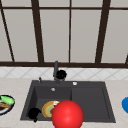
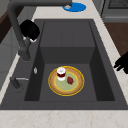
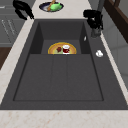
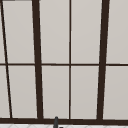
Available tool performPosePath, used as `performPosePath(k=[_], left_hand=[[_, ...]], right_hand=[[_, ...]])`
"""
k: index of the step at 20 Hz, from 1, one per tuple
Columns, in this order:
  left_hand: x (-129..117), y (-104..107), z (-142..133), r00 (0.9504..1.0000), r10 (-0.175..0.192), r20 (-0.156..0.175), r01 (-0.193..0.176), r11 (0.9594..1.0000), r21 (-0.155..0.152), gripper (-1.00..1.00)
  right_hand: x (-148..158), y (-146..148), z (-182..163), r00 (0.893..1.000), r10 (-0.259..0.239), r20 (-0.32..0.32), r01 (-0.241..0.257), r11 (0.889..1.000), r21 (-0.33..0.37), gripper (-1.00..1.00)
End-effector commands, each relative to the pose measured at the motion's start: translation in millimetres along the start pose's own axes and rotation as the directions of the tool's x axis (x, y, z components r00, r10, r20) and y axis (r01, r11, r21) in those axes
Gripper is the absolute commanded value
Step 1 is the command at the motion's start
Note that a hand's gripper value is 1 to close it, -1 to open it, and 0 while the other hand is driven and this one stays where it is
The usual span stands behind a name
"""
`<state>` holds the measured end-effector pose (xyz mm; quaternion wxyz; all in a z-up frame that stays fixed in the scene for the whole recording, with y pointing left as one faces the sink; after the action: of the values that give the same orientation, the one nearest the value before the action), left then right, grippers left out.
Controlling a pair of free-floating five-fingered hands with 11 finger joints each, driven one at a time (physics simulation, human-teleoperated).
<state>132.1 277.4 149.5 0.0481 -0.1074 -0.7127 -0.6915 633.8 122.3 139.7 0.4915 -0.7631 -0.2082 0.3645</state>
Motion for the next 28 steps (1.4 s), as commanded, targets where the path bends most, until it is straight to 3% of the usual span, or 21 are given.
performPosePath(k=[1, 2, 4, 6, 7, 10, 11, 14, 18, 23, 27, 28], left_hand=[[0.0, 0.0, 0.0, 1.0000, 0.000, 0.000, 0.000, 1.0000, 0.000, 0.00], [0.0, 0.0, 0.0, 1.0000, 0.000, 0.000, 0.000, 1.0000, 0.000, 0.00], [0.0, 0.0, 0.0, 1.0000, 0.000, 0.000, 0.000, 1.0000, 0.000, 0.00], [0.0, 0.0, 0.0, 1.0000, 0.000, 0.000, 0.000, 1.0000, 0.000, 0.00], [0.0, 0.0, 0.0, 1.0000, 0.000, 0.000, 0.000, 1.0000, 0.000, 0.00], [0.0, 0.0, 0.0, 1.0000, 0.000, 0.000, 0.000, 1.0000, 0.000, 0.00], [0.0, 0.0, 0.0, 1.0000, 0.000, 0.000, 0.000, 1.0000, 0.000, 0.00], [0.0, 0.0, 0.0, 1.0000, 0.000, 0.000, 0.000, 1.0000, 0.000, 0.00], [0.0, 0.0, 0.0, 1.0000, 0.000, 0.000, 0.000, 1.0000, 0.000, 0.00], [0.0, 0.0, 0.0, 1.0000, 0.000, 0.000, 0.000, 1.0000, 0.000, 0.00], [0.0, 0.0, 0.0, 1.0000, 0.000, 0.000, 0.000, 1.0000, 0.000, 0.00], [0.0, 0.0, 0.0, 1.0000, 0.000, 0.000, 0.000, 1.0000, 0.000, 0.00]], right_hand=[[10.0, -40.3, 10.7, 1.000, 0.010, 0.006, -0.010, 1.000, 0.009, 1.00], [13.1, -36.8, 11.9, 0.998, -0.047, -0.031, 0.047, 0.999, -0.010, 1.00], [17.3, -40.5, 18.6, 0.993, -0.078, -0.091, 0.080, 0.997, 0.020, 1.00], [18.9, -42.3, 24.7, 0.979, -0.166, -0.115, 0.167, 0.986, -0.005, 1.00], [20.5, -45.0, 27.3, 0.974, -0.175, -0.144, 0.177, 0.984, 0.006, 1.00], [18.1, -57.5, 32.3, 0.973, -0.140, -0.183, 0.157, 0.984, 0.082, 1.00], [12.3, -58.2, 27.2, 0.972, -0.124, -0.202, 0.147, 0.984, 0.103, -1.00], [0.7, -61.4, 23.4, 0.971, -0.134, -0.199, 0.161, 0.978, 0.131, -1.00], [-12.8, -62.2, 10.6, 0.973, -0.157, -0.170, 0.178, 0.977, 0.117, -1.00], [-34.3, -48.3, -9.2, 0.960, -0.220, -0.171, 0.241, 0.964, 0.113, -1.00], [-39.5, -39.5, -20.3, 0.969, -0.207, -0.137, 0.224, 0.966, 0.125, -1.00], [-41.2, -40.2, -21.1, 0.968, -0.190, -0.166, 0.212, 0.969, 0.126, -1.00]])
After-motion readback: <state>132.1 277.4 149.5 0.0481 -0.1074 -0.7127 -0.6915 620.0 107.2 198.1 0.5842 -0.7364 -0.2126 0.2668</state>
